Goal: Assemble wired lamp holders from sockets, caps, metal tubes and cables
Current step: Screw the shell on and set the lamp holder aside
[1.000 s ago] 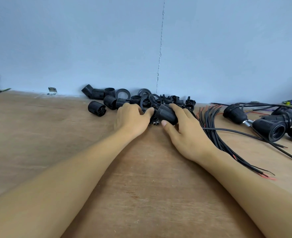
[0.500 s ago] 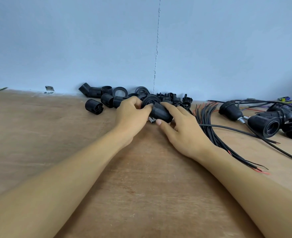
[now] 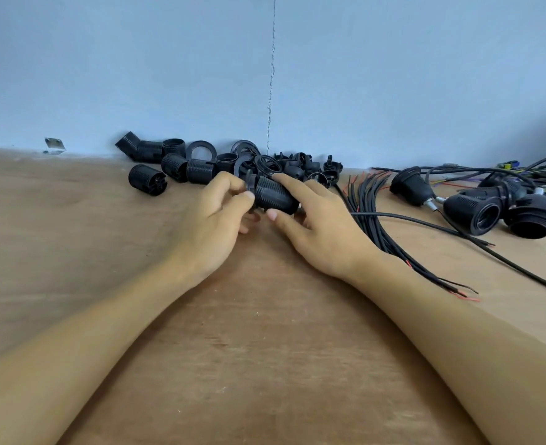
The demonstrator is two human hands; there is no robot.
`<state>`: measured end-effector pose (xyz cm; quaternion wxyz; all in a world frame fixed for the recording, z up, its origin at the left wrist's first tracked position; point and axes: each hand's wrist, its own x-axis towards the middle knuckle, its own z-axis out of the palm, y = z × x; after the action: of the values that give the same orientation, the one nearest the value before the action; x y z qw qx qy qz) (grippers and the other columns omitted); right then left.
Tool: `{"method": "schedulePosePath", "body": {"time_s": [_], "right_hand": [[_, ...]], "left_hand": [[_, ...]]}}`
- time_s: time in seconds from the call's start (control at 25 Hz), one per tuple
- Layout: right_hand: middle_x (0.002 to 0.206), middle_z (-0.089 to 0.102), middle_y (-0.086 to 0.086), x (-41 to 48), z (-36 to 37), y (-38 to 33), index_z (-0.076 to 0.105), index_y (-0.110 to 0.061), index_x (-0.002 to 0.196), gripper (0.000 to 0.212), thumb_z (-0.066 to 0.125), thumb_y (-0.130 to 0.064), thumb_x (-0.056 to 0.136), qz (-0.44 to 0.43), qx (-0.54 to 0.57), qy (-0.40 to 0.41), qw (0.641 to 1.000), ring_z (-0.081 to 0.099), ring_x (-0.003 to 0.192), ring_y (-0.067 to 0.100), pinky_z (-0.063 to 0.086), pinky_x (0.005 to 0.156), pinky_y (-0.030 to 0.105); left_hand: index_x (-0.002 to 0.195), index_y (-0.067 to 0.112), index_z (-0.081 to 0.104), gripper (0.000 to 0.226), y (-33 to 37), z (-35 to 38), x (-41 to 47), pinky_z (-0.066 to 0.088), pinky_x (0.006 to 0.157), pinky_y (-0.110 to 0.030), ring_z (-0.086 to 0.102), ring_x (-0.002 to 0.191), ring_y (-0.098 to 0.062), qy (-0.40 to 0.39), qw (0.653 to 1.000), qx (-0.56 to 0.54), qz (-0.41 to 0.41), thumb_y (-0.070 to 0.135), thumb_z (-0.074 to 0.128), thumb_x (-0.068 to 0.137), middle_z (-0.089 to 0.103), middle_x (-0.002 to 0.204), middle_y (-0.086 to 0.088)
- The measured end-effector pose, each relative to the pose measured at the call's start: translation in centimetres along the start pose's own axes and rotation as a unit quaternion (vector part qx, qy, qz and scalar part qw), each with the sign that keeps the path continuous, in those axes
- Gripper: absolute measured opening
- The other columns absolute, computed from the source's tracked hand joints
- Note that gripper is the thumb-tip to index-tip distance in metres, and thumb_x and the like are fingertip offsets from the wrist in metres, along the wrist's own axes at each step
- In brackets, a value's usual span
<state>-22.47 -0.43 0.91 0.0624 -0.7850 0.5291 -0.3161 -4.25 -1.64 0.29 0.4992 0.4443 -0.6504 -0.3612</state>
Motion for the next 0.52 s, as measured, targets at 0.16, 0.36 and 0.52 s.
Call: {"method": "schedulePosePath", "body": {"time_s": [0.16,0.36,0.52], "right_hand": [[0.111,0.048,-0.004,-0.3,-0.2,-0.1,0.043,-0.027,0.150,0.056,0.061,-0.035,0.098,-0.020,0.001,-0.018,1.000,0.044,0.087,0.006,0.045,0.097,0.046],[0.115,0.050,-0.005,-0.4,-0.4,-0.2,0.044,-0.030,0.148,0.057,0.065,-0.033,0.095,-0.028,0.019,-0.024,0.999,0.051,0.084,0.004,0.046,0.098,0.046],[0.106,0.058,-0.013,-0.6,-0.4,-0.2,0.046,-0.023,0.137,0.054,0.070,-0.037,0.091,0.012,0.096,-0.021,0.995,0.061,0.097,0.015,0.050,0.096,0.043]], "left_hand": [[0.082,0.024,0.059,0.028,-0.2,-0.2,-0.5,0.063,0.078,-0.049,0.075,0.082,-0.016,0.004,1.000,0.006,0.020,0.045,0.051,0.098,0.074,0.084,0.006],[0.113,0.021,0.062,0.014,-0.2,-0.8,-0.2,0.064,0.074,-0.036,0.077,0.083,-0.027,0.015,0.994,-0.099,-0.047,0.024,0.066,0.100,0.077,0.096,-0.003],[0.124,0.015,0.069,0.029,0.3,-1.3,-0.1,0.062,0.078,-0.034,0.074,0.102,-0.030,-0.020,0.991,-0.117,-0.062,0.019,0.068,0.095,0.075,0.115,-0.008]]}}
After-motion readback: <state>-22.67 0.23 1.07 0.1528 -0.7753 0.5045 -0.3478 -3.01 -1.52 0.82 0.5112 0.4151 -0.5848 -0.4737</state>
